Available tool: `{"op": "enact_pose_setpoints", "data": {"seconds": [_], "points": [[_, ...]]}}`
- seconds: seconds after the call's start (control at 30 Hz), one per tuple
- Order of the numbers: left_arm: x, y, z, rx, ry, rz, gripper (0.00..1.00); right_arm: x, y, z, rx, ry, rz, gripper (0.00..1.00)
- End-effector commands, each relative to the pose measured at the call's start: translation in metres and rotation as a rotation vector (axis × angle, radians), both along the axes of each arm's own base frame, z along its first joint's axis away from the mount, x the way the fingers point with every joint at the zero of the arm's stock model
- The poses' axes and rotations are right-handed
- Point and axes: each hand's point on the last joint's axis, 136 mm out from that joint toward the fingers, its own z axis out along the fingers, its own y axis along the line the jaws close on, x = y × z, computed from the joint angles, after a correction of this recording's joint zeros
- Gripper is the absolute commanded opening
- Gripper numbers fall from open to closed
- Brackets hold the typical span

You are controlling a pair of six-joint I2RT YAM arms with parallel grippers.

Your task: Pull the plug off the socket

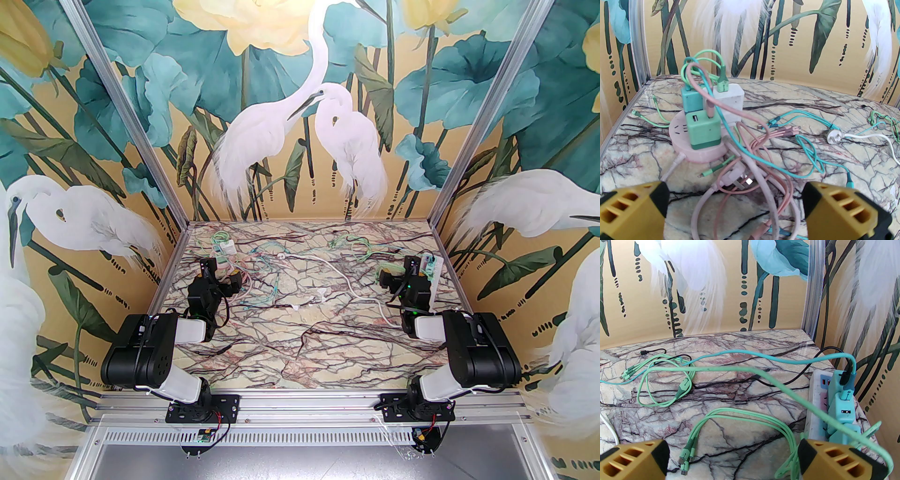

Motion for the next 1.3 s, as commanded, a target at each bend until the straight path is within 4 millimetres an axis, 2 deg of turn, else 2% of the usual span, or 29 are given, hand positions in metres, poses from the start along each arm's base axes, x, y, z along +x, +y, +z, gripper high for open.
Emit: {"op": "enact_pose_setpoints", "data": {"seconds": [0.0,1.07,1.13,1.2,1.27], "points": [[0.003,-0.002,0.000,0.005,0.005,-0.019,1.00,0.003,0.003,0.003,0.002,-0.007,0.015,0.99],[0.003,-0.002,0.000,-0.001,0.008,-0.025,1.00,0.002,0.003,0.002,0.003,-0.005,0.016,0.99],[0.002,-0.005,0.006,0.004,-0.005,-0.045,1.00,0.002,0.007,0.004,0.000,-0.013,0.041,0.99],[0.001,0.006,0.020,-0.007,0.008,0.023,1.00,0.000,0.014,0.009,-0.020,-0.019,0.068,0.99],[0.002,0.018,0.039,-0.011,0.037,0.097,1.00,-0.006,0.009,0.020,-0.038,-0.038,0.011,0.99]]}}
